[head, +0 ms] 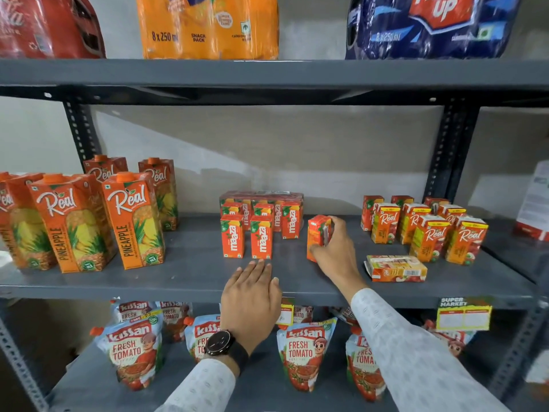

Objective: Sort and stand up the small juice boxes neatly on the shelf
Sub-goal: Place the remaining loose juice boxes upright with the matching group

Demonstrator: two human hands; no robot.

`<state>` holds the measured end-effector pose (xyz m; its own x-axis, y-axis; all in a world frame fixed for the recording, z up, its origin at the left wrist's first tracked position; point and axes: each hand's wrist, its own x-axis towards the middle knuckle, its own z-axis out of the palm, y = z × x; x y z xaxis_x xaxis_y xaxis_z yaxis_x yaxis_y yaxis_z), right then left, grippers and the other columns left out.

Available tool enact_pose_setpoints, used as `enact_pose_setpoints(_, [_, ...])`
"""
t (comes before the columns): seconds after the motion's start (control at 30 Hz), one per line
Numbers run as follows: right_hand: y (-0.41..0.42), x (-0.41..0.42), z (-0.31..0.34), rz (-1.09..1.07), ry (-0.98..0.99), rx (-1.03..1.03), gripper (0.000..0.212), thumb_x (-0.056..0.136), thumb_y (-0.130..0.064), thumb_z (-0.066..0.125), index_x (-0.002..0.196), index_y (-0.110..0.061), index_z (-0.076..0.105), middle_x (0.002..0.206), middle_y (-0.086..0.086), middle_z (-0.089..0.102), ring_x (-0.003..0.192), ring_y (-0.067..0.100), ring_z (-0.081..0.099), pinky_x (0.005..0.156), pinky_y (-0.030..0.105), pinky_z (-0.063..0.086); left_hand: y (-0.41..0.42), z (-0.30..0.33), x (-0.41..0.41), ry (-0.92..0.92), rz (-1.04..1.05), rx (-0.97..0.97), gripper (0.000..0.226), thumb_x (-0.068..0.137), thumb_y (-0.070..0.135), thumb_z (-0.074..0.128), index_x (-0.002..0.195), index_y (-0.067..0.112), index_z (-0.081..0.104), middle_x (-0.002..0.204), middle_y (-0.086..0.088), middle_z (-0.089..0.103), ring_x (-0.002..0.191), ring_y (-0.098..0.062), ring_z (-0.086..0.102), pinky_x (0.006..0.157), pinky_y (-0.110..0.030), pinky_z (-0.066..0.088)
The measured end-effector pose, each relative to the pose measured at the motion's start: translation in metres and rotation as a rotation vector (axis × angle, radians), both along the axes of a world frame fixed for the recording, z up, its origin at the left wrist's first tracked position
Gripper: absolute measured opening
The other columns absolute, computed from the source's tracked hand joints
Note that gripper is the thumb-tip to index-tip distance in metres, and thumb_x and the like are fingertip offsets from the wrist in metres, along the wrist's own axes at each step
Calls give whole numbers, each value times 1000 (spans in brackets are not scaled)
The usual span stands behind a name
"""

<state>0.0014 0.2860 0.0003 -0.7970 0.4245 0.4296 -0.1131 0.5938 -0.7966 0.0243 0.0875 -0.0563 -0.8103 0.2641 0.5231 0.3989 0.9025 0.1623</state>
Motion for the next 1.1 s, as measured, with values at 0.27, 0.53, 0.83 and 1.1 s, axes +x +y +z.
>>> enact_pose_setpoints(0.27, [-4, 0, -4, -107, 27, 106, 76, 77, -43, 87, 134, -24, 41, 119, 0, 66, 104, 21, 69, 78, 28, 51, -1, 0, 0, -8, 4, -16, 68, 99, 50, 9, 143, 21, 52, 150, 2, 50, 142, -12, 40, 121, -39, 29])
enact_pose_setpoints(0.53, [-1, -1, -4, -54, 51, 18, 67, 83, -31, 85, 137, -23, 44, 131, 2, 64, 115, 21, 66, 85, 31, 55, -1, -1, 0, -16, 2, -7, 71, 98, 52, 6, 144, 21, 52, 151, 3, 49, 143, -12, 39, 121, -39, 28])
enact_pose_setpoints(0.83, [-1, -6, -5, 96, 24, -94, 51, 87, -22, 81, 131, -21, 57, 124, -1, 71, 109, 17, 71, 87, 35, 60, 0, 0, 0, -25, 7, -7, 72, 98, 52, 5, 144, 23, 51, 152, 5, 48, 144, -11, 37, 121, -39, 28])
enact_pose_setpoints(1.1, [-22, -15, -4, 178, -11, -79, 49, 91, -22, 77, 135, -21, 53, 126, 0, 69, 111, 16, 70, 83, 25, 56, -1, -1, 1, -17, 4, -5, 67, 99, 50, 11, 142, 21, 54, 149, 3, 51, 142, -12, 41, 120, -38, 30])
